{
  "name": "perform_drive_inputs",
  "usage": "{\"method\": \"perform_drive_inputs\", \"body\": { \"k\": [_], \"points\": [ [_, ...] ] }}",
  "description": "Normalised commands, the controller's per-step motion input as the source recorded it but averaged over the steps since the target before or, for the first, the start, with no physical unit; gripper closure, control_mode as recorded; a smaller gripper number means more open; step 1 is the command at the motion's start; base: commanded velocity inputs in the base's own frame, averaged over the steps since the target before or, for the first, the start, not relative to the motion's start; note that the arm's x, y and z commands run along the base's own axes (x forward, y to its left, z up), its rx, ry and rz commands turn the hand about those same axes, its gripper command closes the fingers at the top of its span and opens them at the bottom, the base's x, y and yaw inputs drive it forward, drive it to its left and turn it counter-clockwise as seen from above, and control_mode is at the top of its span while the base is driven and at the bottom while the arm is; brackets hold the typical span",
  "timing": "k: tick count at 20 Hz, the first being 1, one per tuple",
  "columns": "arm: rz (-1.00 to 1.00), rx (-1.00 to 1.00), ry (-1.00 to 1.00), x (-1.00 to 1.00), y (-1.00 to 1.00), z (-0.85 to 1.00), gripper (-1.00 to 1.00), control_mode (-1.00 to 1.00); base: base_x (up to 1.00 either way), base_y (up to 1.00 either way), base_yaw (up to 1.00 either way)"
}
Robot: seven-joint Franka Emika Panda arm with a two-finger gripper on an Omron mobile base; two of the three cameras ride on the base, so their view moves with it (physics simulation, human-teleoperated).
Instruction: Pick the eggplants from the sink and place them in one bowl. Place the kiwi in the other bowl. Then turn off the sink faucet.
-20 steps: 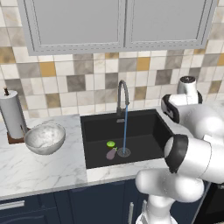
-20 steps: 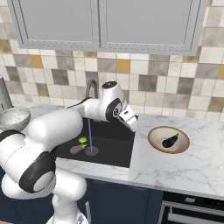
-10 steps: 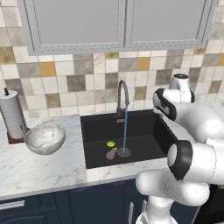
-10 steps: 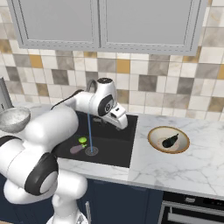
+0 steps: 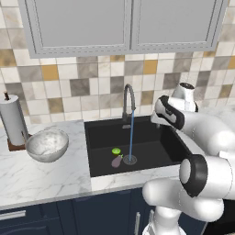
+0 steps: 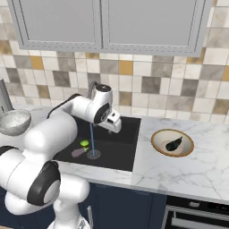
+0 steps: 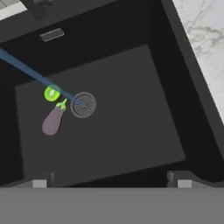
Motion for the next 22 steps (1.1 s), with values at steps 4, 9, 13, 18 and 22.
{"method": "perform_drive_inputs", "body": {
  "k": [4, 9, 13, 18, 22],
  "points": [
    [0.19, 0.01, 0.00, 0.00, 0.63, -0.18, -1.00, -1.00, 0.00, 0.00, 0.00],
    [0.15, 0.01, 0.01, 0.00, 0.65, -0.09, -1.00, -1.00, 0.00, 0.00, 0.00],
    [0.14, 0.00, 0.01, 0.00, 0.58, -0.14, -1.00, -1.00, 0.00, 0.00, 0.00],
    [0.09, 0.00, 0.00, 0.01, 0.53, -0.27, -1.00, -1.00, 0.00, 0.00, 0.00],
    [-0.01, 0.00, 0.00, 0.12, 0.36, -0.27, -1.00, -1.00, 0.00, 0.00, 0.00]
  ]
}}
